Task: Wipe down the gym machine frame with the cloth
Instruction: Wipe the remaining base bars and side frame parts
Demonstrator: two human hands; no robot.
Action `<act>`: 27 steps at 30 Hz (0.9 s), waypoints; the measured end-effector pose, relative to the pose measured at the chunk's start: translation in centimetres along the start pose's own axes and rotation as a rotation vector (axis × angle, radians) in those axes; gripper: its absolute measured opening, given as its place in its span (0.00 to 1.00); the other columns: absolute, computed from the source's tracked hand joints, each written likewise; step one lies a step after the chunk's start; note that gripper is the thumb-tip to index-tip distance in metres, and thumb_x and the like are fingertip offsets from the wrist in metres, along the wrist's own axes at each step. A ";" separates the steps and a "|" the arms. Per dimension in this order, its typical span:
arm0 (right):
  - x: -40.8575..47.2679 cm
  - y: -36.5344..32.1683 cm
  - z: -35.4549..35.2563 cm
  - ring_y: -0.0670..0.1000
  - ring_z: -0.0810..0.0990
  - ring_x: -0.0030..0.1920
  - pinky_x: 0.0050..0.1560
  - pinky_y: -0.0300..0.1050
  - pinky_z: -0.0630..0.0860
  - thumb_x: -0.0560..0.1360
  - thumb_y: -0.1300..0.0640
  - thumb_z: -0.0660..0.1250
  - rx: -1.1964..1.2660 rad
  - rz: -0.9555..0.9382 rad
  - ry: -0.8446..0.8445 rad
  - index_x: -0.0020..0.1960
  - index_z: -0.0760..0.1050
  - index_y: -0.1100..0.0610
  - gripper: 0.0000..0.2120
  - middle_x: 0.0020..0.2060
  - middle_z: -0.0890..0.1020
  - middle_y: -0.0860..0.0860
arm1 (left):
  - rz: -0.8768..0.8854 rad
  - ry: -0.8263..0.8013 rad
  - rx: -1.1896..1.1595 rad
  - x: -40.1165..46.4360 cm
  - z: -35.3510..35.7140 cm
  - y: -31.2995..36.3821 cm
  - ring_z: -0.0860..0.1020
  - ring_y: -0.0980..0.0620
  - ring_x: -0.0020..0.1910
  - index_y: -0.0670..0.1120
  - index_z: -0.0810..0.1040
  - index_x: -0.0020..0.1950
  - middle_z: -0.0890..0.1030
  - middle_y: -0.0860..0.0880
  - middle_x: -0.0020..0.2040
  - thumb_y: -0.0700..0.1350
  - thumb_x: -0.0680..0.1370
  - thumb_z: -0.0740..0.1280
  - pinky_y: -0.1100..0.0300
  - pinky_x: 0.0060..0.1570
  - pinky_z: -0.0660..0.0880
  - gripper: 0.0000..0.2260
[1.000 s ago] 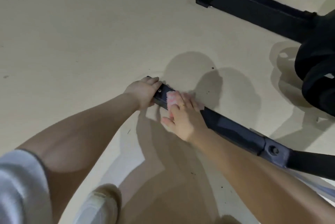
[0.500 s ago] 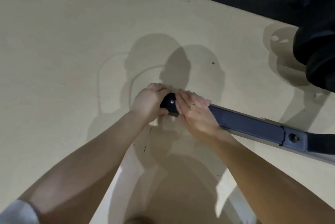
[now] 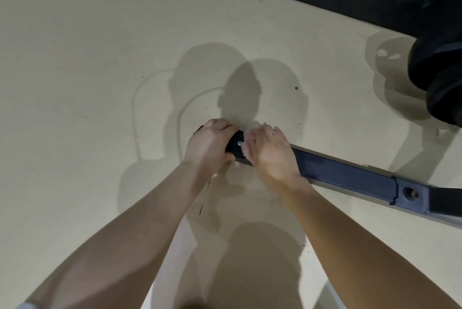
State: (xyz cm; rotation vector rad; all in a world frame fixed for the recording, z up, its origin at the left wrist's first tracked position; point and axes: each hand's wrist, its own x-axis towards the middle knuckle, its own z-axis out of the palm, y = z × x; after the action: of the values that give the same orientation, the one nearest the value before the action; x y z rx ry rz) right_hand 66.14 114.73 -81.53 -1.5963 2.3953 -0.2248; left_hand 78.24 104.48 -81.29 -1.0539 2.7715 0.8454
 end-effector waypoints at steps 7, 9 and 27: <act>-0.6 1.8 0.1 0.59 0.77 0.50 0.45 0.45 0.63 0.77 0.62 0.61 0.031 0.286 -0.060 0.51 0.79 0.61 0.09 0.48 0.81 0.59 | -0.004 -0.005 0.003 -0.3 0.2 0.1 0.66 0.52 0.64 0.51 0.72 0.67 0.73 0.55 0.64 0.44 0.71 0.72 0.57 0.51 0.71 0.25; 0.5 0.3 0.8 0.57 0.76 0.50 0.43 0.42 0.59 0.76 0.62 0.59 0.095 0.173 -0.049 0.49 0.76 0.58 0.07 0.46 0.79 0.52 | -0.016 -0.003 0.002 -0.4 0.1 0.1 0.66 0.52 0.64 0.51 0.72 0.67 0.72 0.55 0.65 0.45 0.70 0.72 0.55 0.51 0.72 0.25; -6.9 3.9 1.5 0.60 0.70 0.69 0.69 0.55 0.66 0.80 0.54 0.61 -0.303 0.061 0.067 0.71 0.66 0.65 0.23 0.68 0.72 0.60 | -0.028 -0.041 0.066 -0.5 -0.5 1.0 0.63 0.53 0.66 0.50 0.71 0.68 0.71 0.54 0.66 0.41 0.72 0.69 0.57 0.52 0.70 0.25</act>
State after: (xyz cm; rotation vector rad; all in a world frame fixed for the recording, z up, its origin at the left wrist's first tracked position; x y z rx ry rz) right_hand 65.64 122.59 -83.16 -1.6571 2.6260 0.1044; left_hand 78.02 105.16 -80.28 -1.0496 2.7237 0.7585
